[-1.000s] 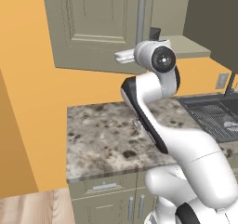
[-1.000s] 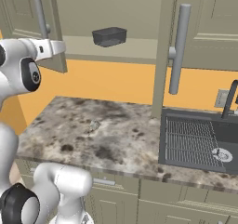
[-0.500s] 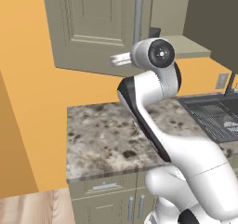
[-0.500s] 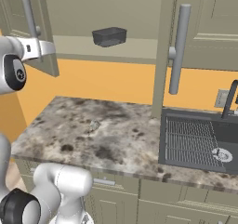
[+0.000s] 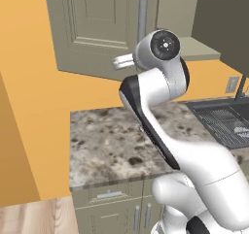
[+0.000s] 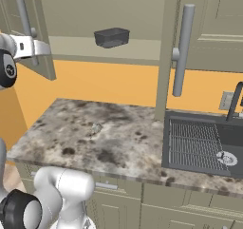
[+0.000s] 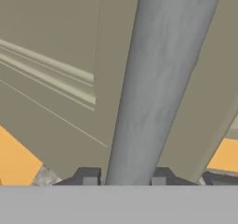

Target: Retrieve the tupperware from the cabinet, then place the raw meat into the tupperware to avoid contamination.

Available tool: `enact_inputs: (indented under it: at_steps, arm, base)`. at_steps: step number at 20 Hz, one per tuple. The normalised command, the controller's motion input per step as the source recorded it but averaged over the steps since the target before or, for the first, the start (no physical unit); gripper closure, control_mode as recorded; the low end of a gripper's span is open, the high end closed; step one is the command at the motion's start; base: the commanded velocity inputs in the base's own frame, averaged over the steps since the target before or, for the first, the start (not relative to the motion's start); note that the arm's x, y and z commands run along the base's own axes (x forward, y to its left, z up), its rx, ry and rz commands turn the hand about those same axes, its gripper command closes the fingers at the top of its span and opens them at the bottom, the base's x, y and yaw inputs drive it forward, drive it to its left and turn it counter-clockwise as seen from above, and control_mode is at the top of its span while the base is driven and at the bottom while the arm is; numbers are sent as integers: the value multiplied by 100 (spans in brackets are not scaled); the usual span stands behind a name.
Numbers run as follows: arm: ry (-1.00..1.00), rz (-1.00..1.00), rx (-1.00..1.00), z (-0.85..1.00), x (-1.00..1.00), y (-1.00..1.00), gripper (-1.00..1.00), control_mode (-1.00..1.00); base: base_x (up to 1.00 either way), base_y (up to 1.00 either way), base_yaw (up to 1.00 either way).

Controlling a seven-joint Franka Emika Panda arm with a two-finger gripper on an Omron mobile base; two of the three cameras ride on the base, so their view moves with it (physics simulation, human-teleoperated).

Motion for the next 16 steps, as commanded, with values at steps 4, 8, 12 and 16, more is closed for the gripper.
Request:
enact_inputs:
  at_steps: [4,8,12,16]
  arm:
    - [0,0,0,0,0,0,-100,-100]
    - [0,1,0,0,-17,2,-100,-100]
    - [-1,5,0,1,-36,3,-100,-100]
    - [-4,6,0,5,-50,-8,-100,-100]
  base:
    - [0,0,0]
    - [0,0,0]
    - [0,0,0]
    - [0,0,0]
